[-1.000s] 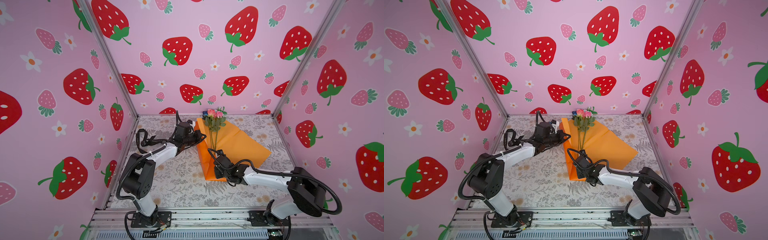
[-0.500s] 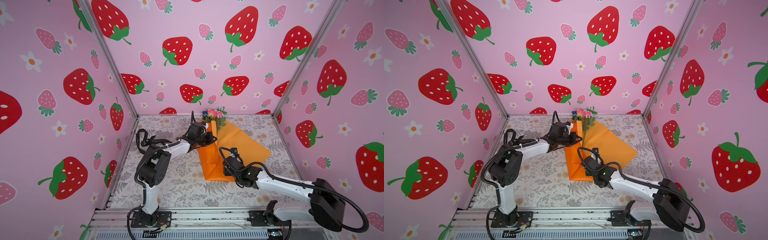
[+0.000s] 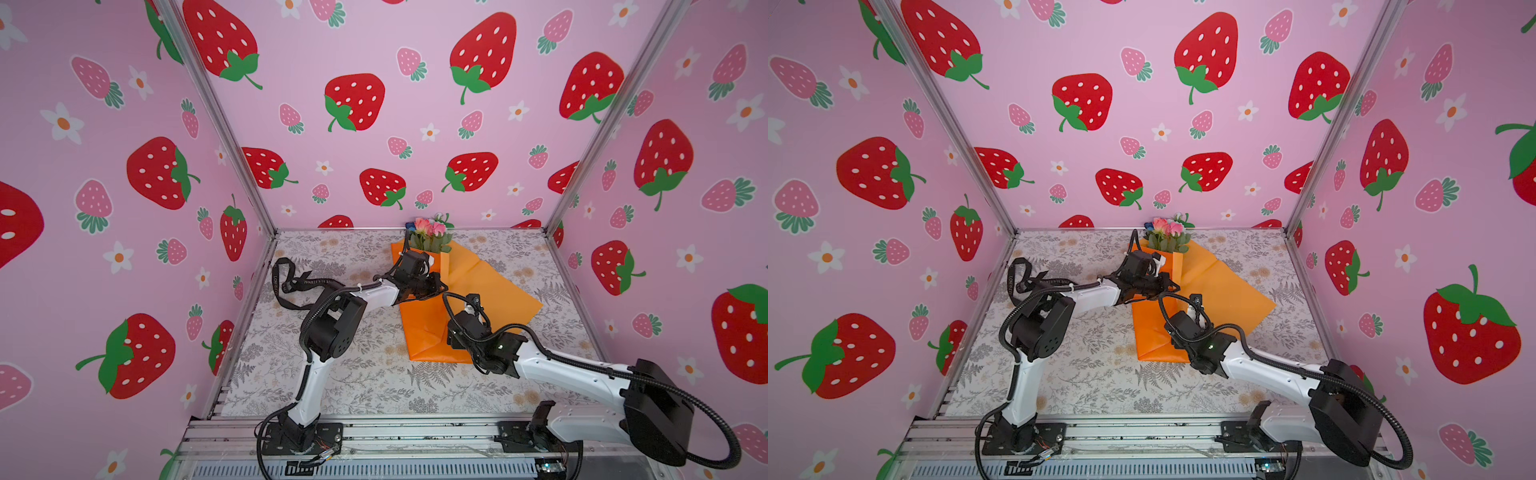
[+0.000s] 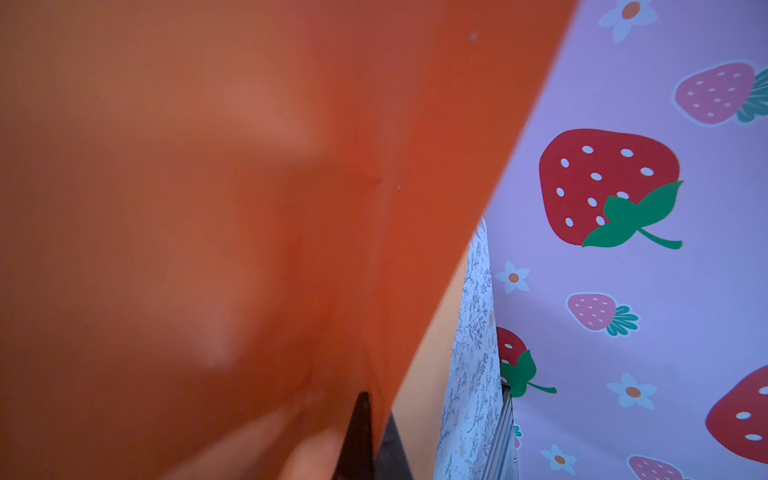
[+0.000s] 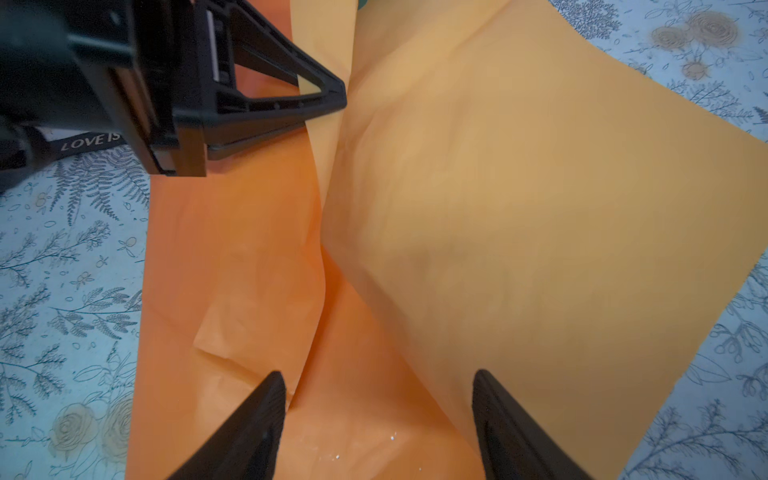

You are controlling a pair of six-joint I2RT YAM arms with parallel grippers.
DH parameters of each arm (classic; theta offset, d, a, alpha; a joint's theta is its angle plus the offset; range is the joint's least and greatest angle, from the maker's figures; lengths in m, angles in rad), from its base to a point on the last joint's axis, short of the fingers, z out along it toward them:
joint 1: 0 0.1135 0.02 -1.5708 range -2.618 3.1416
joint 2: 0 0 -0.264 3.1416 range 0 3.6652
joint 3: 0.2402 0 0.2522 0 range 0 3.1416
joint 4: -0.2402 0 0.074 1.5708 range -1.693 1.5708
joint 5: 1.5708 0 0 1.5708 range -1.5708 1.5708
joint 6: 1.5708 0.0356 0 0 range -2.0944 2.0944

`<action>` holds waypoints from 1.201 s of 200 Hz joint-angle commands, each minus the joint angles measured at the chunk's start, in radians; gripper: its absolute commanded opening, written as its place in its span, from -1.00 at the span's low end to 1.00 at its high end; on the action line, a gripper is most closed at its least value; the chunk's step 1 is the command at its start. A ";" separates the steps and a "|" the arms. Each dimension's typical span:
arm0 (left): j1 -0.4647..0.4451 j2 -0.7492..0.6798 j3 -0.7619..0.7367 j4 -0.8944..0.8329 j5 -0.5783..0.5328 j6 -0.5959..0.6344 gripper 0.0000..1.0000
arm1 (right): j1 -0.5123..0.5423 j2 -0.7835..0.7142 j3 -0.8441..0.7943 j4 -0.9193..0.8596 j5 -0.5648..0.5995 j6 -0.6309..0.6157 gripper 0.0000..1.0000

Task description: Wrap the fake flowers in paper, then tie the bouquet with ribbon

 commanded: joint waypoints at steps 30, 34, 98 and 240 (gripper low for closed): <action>0.001 0.034 0.085 0.014 0.011 0.005 -0.28 | -0.004 0.049 0.000 0.057 -0.063 -0.034 0.53; 0.002 0.033 0.086 0.014 0.015 0.005 -0.25 | -0.004 0.055 0.003 0.060 -0.069 -0.038 0.53; 0.064 -0.181 -0.081 0.005 -0.031 0.064 0.12 | 0.011 0.102 0.045 0.092 -0.169 -0.112 0.31; 0.247 -0.174 -0.177 -0.098 -0.088 0.096 -0.46 | 0.170 0.461 0.291 0.121 -0.313 -0.205 -0.43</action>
